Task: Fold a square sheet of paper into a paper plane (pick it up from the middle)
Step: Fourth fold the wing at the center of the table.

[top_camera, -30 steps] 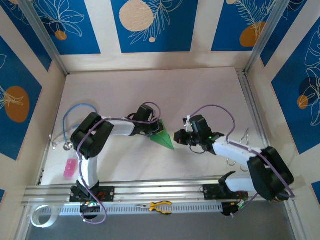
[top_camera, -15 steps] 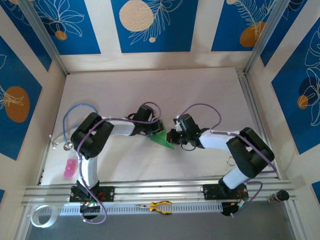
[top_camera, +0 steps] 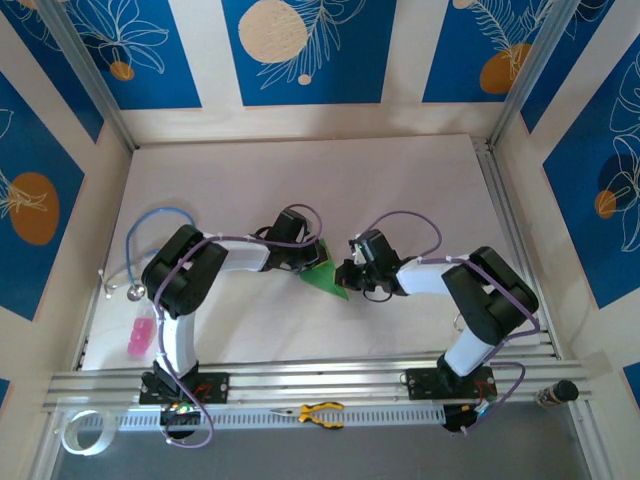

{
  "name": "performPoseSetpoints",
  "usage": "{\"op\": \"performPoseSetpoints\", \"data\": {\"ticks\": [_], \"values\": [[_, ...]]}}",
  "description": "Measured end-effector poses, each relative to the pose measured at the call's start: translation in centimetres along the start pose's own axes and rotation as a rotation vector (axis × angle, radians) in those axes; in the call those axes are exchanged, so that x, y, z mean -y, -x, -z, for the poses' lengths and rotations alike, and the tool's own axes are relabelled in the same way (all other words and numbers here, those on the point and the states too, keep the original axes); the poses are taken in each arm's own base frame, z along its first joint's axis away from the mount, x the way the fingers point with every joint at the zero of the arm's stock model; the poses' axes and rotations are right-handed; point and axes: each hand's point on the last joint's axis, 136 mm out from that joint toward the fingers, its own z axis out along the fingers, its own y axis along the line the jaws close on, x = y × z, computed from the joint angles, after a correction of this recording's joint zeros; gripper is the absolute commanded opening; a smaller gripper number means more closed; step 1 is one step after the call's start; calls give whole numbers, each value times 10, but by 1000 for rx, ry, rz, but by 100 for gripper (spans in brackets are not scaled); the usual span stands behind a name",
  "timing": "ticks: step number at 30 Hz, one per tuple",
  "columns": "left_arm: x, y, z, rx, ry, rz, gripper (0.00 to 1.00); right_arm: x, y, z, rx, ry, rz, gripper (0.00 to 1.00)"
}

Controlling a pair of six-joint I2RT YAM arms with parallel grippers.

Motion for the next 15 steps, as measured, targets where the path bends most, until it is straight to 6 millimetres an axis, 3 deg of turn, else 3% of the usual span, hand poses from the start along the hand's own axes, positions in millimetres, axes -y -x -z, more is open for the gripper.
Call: {"op": "performPoseSetpoints", "data": {"ticks": [6, 15], "values": [[5, 2, 1, -4, -3, -7, 16, 1, 0, 0, 9, 8, -10, 0], [24, -4, 19, -7, -48, -51, 11, 1, 0, 0, 10, 3, -19, 0]]}}
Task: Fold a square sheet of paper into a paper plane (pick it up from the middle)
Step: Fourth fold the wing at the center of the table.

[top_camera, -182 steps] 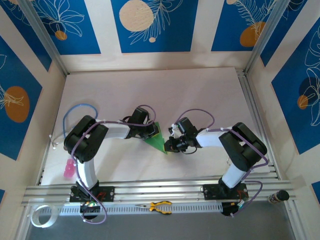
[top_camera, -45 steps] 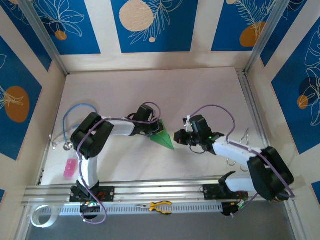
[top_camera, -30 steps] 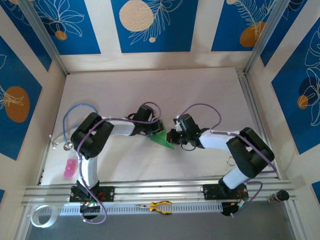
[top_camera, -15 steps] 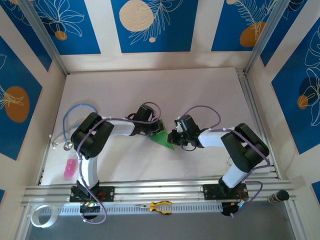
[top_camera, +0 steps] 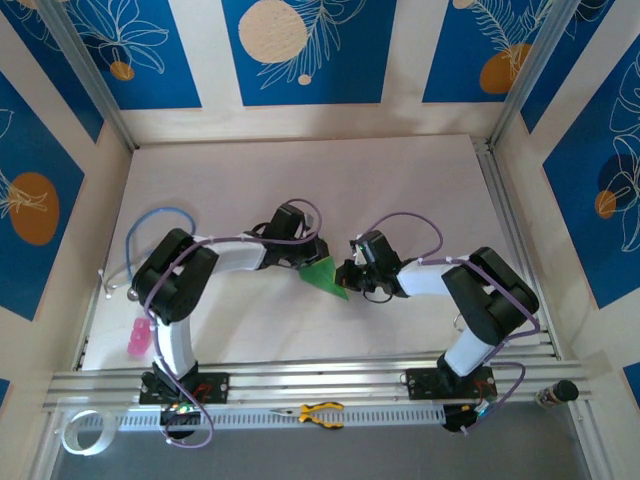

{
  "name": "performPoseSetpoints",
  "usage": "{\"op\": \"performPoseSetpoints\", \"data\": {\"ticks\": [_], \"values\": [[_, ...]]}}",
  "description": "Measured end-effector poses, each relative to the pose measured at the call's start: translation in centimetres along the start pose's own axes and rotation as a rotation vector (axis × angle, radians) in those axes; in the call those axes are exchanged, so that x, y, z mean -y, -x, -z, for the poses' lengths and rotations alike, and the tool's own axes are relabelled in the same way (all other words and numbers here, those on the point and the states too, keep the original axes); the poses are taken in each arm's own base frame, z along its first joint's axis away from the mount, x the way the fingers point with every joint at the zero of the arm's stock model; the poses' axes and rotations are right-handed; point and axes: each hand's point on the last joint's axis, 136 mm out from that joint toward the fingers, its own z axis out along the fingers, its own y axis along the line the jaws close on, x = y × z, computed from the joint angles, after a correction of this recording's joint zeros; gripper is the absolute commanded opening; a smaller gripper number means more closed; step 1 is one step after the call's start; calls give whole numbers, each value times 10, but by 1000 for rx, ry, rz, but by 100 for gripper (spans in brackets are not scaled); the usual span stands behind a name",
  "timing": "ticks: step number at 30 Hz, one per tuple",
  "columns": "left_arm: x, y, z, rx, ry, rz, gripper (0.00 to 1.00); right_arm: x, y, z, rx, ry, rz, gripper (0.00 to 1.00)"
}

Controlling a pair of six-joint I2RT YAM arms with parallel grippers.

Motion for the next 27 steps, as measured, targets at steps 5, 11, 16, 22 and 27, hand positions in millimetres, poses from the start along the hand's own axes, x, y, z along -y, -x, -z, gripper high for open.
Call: {"op": "performPoseSetpoints", "data": {"ticks": [5, 11, 16, 22, 27], "values": [[-4, -20, 0, -35, 8, -4, 10, 0, 0, 0, 2, -2, -4, 0], [3, -36, -5, -79, -17, -18, 10, 0, 0, 0, 2, -2, -9, 0], [-7, -39, -12, -90, 9, -8, 8, 2, 0, 0, 4, -1, -9, 0], [-20, -41, -15, -93, 56, 4, 7, 2, 0, 0, 9, 4, -9, 0], [-22, -37, -14, -88, 58, 11, 8, 2, 0, 0, 9, 3, -9, 0]]}}
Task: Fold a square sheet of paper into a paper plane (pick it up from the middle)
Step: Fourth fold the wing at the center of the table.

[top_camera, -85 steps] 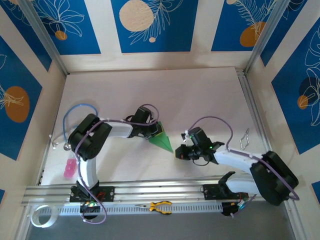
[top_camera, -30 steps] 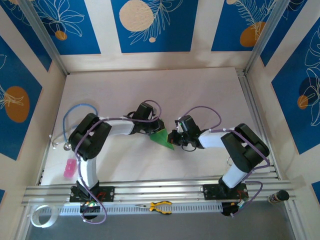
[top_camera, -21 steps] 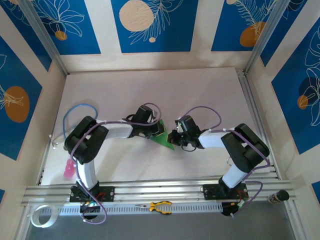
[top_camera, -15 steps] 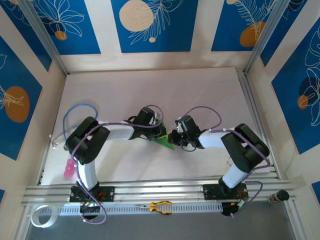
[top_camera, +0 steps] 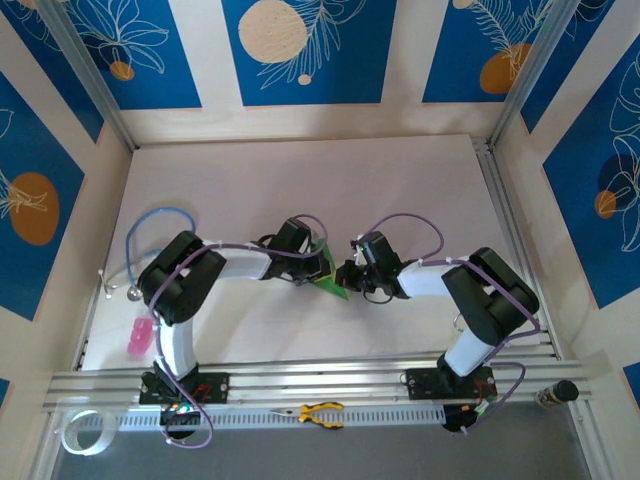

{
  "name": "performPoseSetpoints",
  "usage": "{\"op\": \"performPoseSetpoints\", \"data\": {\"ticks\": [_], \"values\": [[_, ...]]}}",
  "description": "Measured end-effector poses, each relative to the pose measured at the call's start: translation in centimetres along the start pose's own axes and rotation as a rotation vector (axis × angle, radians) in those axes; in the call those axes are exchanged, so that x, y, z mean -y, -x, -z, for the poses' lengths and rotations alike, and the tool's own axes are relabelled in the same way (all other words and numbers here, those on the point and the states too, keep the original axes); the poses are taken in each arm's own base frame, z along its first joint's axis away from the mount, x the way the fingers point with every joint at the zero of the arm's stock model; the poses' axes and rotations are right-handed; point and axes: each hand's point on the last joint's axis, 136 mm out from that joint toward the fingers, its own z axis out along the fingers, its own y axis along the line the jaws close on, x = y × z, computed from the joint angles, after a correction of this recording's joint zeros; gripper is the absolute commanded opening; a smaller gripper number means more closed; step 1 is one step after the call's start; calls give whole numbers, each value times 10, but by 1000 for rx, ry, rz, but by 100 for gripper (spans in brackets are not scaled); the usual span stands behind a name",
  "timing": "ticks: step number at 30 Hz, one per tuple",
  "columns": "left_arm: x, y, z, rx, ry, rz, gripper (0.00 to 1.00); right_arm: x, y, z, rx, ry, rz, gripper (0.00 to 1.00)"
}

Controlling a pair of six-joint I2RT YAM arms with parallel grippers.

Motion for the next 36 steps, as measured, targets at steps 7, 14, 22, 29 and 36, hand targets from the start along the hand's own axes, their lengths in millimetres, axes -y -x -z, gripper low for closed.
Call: {"op": "performPoseSetpoints", "data": {"ticks": [7, 14, 22, 29, 36], "values": [[0, 6, 0, -9, 10, 16, 9, 0, 0, 0, -1, 0, 4, 0], [-9, 31, 7, 34, 28, 55, 10, 0, 0, 0, -2, -1, 11, 0], [-14, 42, 8, 36, 29, 61, 10, 1, 0, 0, -1, -2, 16, 0], [-19, 57, 12, 35, 16, 81, 10, 1, 0, 0, -4, -2, 15, 0], [-26, 75, 17, 25, 30, 70, 9, 2, 1, 0, -11, 6, 19, 0]]}}
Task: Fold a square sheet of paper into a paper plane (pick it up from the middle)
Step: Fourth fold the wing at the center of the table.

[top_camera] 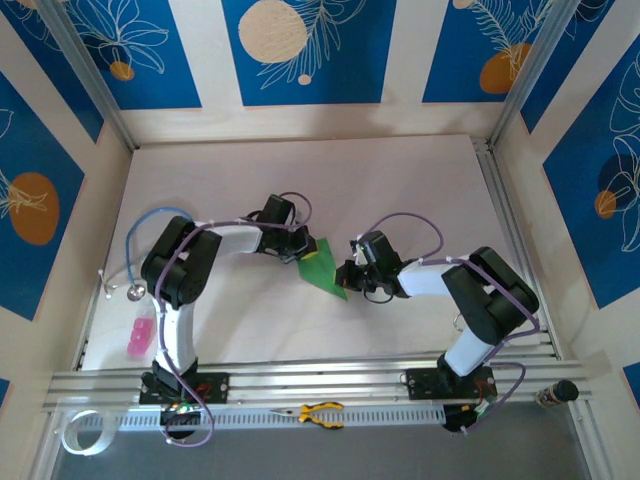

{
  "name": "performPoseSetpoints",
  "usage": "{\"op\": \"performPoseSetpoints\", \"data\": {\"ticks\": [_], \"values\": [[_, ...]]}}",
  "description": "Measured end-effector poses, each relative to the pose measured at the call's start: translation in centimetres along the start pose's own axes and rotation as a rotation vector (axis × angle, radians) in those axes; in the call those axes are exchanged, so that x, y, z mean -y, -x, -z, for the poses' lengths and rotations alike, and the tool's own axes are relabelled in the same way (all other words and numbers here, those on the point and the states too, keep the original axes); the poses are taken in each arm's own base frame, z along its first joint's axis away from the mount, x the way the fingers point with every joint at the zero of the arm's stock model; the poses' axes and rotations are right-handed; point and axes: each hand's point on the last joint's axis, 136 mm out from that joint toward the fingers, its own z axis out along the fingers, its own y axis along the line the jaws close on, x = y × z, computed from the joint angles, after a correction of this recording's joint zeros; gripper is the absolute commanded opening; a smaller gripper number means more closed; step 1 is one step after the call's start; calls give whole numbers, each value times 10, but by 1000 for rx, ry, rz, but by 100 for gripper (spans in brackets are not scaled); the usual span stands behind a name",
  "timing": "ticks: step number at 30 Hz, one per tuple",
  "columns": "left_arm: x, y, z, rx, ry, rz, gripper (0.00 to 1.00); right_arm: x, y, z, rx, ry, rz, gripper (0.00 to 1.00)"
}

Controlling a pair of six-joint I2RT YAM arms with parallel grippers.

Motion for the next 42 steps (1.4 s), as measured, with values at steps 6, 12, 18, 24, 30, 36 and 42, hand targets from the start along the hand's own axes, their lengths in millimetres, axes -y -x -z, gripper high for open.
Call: {"op": "performPoseSetpoints", "data": {"ticks": [6, 12, 18, 24, 30, 36, 42], "values": [[-9, 22, 6, 7, 13, -23, 9, 0, 4, -1, -4, 17, -4, 0], [-21, 40, 16, 41, 17, -37, 9, 0, 4, -2, -6, 26, -6, 0], [-27, 50, 21, 44, -6, -43, 11, 0, 4, -2, -3, 28, -5, 0], [-31, 70, 32, 102, 13, -65, 14, 0, 4, -1, -5, 25, -6, 0], [-3, 85, 65, 184, -31, -98, 13, 3, 1, 3, -28, -2, -22, 0], [46, 68, 69, 155, -163, -185, 11, 5, 0, 5, -44, -20, -29, 0], [52, 16, 38, 29, -188, -220, 10, 6, -1, 6, -53, -29, -34, 0]]}}
